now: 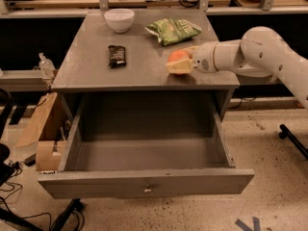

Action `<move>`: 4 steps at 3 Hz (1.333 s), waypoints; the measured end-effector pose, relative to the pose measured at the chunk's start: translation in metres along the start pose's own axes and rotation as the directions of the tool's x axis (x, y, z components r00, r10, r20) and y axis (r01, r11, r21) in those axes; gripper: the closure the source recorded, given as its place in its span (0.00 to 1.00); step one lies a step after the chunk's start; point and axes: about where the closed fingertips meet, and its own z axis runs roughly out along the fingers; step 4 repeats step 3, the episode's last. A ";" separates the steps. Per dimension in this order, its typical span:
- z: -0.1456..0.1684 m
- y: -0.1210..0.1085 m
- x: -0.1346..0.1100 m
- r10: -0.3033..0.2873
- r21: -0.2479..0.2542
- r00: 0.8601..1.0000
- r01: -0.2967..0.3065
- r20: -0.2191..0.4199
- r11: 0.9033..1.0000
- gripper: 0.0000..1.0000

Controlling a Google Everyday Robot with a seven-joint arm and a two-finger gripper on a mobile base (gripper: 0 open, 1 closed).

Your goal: Pick orange from top drawer and place on counter

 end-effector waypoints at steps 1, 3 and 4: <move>0.002 0.001 0.000 0.000 -0.004 1.000 0.000 0.000 1.000 0.28; 0.006 0.004 0.000 0.000 -0.011 1.000 0.000 0.000 1.000 0.00; 0.006 0.004 0.000 0.000 -0.011 1.000 0.000 0.000 1.000 0.00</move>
Offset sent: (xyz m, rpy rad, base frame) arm 0.0001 0.0023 -0.0008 0.0006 0.0014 0.0034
